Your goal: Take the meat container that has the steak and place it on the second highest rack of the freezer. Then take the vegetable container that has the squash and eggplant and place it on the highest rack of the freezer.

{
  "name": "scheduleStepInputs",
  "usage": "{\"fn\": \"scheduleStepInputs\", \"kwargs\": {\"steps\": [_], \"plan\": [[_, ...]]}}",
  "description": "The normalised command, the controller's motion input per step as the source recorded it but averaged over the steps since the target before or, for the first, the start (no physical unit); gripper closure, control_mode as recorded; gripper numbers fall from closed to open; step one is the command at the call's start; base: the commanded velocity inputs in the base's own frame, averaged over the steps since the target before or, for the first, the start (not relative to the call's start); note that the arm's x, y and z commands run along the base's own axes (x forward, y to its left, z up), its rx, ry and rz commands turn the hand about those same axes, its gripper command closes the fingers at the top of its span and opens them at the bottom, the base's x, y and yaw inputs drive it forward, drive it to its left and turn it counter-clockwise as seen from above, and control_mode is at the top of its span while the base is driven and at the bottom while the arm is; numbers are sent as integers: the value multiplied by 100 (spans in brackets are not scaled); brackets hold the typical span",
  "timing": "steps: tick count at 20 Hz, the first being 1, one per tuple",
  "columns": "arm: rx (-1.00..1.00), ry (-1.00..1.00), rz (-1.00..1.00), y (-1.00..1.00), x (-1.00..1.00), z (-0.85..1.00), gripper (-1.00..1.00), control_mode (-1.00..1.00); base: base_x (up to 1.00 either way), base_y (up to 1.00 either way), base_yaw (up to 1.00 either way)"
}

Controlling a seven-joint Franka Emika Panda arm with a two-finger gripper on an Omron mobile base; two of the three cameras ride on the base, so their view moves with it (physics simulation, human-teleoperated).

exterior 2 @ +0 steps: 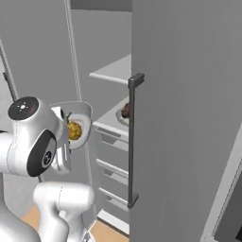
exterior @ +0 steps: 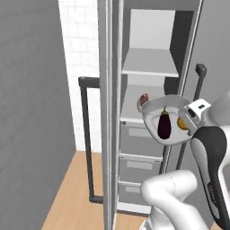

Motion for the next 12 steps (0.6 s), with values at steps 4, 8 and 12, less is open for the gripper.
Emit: {"fn": "scheduleStepInputs", "kwargs": {"steps": [4,8,12], "plan": [[0,0,0,0,0,0,100,100,32,25,-20],[0,0,0,0,0,0,100,100,22,0,-28],[0,0,0,0,0,0,100,100,26,0,-30]]}}
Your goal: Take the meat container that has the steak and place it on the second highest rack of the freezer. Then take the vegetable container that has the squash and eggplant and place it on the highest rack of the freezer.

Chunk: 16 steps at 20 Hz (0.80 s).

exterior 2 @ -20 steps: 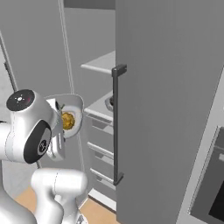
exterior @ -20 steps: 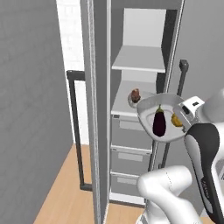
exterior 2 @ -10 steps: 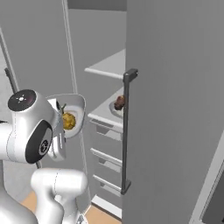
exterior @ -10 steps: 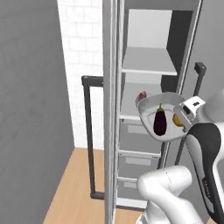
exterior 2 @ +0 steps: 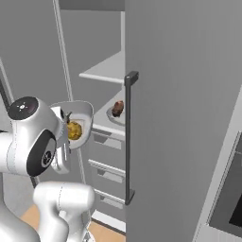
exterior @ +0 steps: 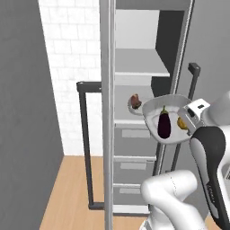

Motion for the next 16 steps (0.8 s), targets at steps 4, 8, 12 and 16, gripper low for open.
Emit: {"fn": "scheduleStepInputs", "kwargs": {"steps": [4,8,12,16], "plan": [[0,0,0,0,0,0,100,100,31,2,-30],[0,0,0,0,0,0,100,100,42,0,-19],[0,0,0,0,0,0,100,100,6,11,-1],[0,0,0,0,0,0,100,100,2,19,-1]]}}
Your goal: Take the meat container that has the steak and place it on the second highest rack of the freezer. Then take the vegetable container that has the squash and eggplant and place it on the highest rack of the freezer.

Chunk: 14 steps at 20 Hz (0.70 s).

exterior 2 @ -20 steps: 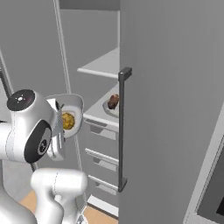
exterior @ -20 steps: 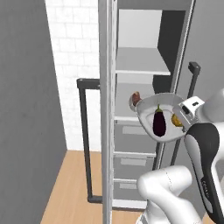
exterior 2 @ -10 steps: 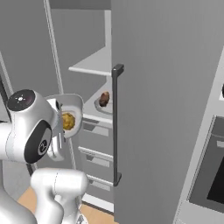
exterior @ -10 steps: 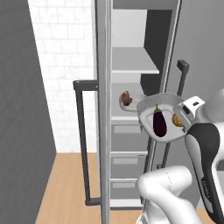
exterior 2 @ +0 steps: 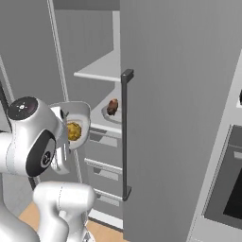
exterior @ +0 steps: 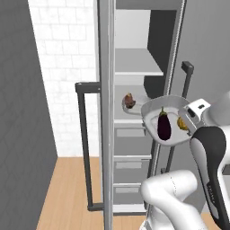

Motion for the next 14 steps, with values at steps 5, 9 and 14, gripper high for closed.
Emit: {"fn": "scheduleStepInputs", "kwargs": {"steps": [5,9,14], "plan": [[0,0,0,0,0,0,100,100,0,8,0],[2,-24,-3,19,23,11,100,-100,0,0,0],[3,-21,-9,33,44,21,100,-100,0,0,0]]}}
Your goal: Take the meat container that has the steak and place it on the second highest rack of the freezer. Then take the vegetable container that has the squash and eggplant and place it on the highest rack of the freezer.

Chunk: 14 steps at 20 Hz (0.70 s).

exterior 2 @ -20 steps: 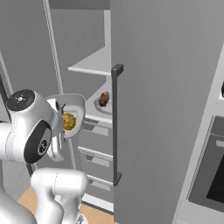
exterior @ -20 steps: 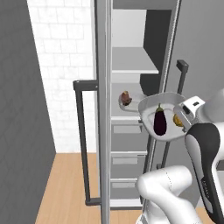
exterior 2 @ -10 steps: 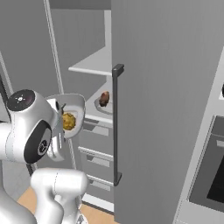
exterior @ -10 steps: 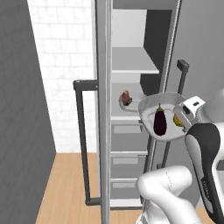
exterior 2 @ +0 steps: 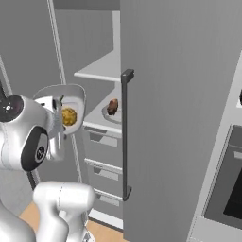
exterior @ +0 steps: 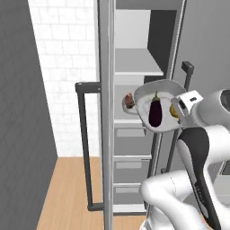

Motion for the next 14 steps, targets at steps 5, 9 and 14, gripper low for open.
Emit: {"fn": "scheduleStepInputs", "kwargs": {"steps": [5,9,14], "plan": [[15,1,-8,12,64,38,100,-100,0,0,0],[23,4,-5,-1,64,7,100,-100,0,0,0],[5,0,-6,0,62,2,100,-100,0,0,0]]}}
